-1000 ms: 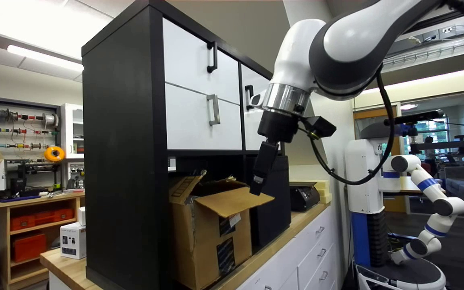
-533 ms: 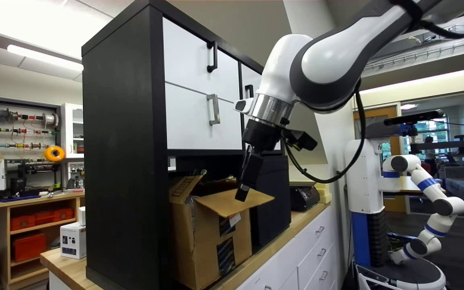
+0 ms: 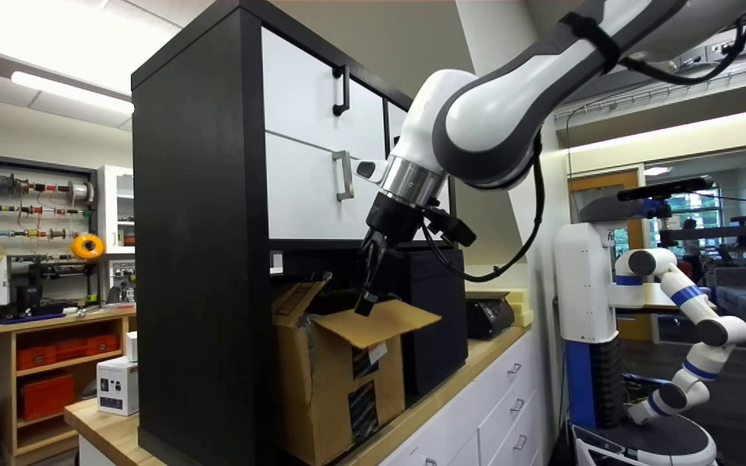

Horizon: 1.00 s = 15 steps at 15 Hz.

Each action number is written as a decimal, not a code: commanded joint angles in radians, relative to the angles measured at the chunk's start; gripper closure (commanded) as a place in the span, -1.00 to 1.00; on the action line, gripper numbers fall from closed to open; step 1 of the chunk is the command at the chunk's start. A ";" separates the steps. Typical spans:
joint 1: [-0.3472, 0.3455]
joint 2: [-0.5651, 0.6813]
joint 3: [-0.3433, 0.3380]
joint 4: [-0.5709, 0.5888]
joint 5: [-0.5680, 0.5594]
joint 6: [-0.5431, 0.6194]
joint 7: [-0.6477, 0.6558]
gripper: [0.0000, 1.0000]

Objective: Pull the box out of the bottom of the black cabinet

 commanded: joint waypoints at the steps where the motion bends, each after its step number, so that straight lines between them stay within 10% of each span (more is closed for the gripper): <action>1: -0.047 0.086 0.023 0.089 0.000 0.051 -0.111 -1.00; 10: -0.106 0.254 0.046 0.256 -0.020 0.075 -0.232 -1.00; 11: -0.115 0.260 0.057 0.259 -0.008 0.076 -0.242 -0.50; 15: -0.141 0.247 0.091 0.235 0.015 0.086 -0.250 -0.09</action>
